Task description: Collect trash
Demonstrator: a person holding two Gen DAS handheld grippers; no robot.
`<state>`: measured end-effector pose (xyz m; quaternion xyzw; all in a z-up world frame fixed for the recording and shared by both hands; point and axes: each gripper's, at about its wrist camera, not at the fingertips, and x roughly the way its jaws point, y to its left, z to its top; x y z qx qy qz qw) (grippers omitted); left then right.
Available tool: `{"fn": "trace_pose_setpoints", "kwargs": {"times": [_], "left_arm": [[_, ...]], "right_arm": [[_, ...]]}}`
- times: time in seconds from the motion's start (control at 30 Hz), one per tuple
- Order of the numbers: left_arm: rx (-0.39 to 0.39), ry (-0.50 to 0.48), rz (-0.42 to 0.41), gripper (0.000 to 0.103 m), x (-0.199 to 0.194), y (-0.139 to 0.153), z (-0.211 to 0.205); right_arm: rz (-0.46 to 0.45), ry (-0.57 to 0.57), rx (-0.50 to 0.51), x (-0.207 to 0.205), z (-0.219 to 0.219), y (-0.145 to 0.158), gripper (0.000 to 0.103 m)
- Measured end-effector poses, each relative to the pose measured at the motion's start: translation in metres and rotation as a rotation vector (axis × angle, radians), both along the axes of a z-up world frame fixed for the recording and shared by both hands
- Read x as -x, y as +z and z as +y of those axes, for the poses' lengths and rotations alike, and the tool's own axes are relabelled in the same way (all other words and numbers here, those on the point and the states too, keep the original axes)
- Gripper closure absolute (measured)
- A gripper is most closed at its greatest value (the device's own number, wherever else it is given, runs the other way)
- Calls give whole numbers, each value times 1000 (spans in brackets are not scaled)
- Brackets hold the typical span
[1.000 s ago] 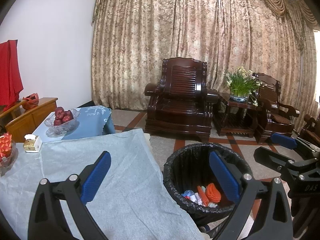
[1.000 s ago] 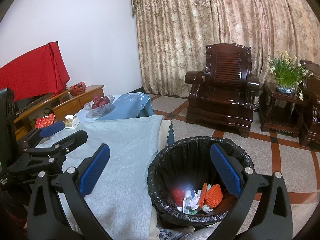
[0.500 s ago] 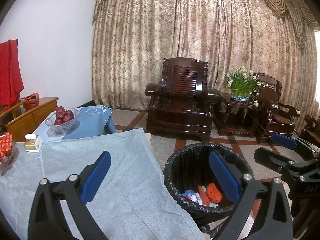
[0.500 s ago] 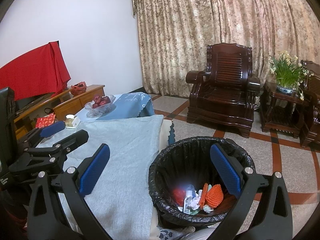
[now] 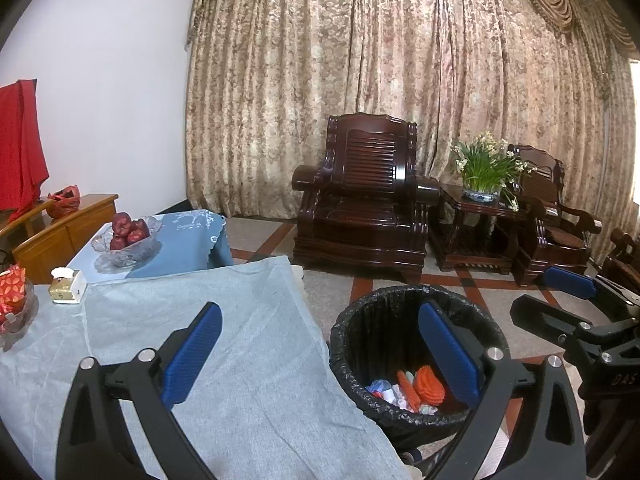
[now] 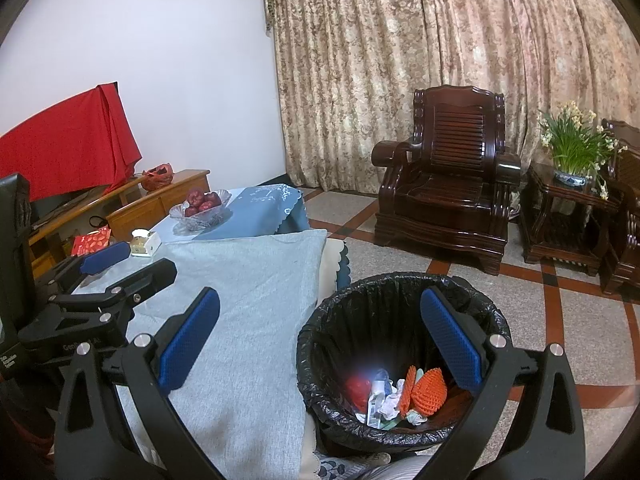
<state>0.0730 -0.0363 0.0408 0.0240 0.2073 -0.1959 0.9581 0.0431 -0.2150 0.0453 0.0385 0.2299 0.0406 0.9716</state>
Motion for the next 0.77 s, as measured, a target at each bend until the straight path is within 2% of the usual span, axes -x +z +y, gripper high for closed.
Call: {"fn": "trace_pose_setpoints", "kwargs": {"times": [0.77], "left_arm": [[-1,0,9,6,0,-2,7]], "right_arm": [[1,1,-2,-1,3,0,5]]}}
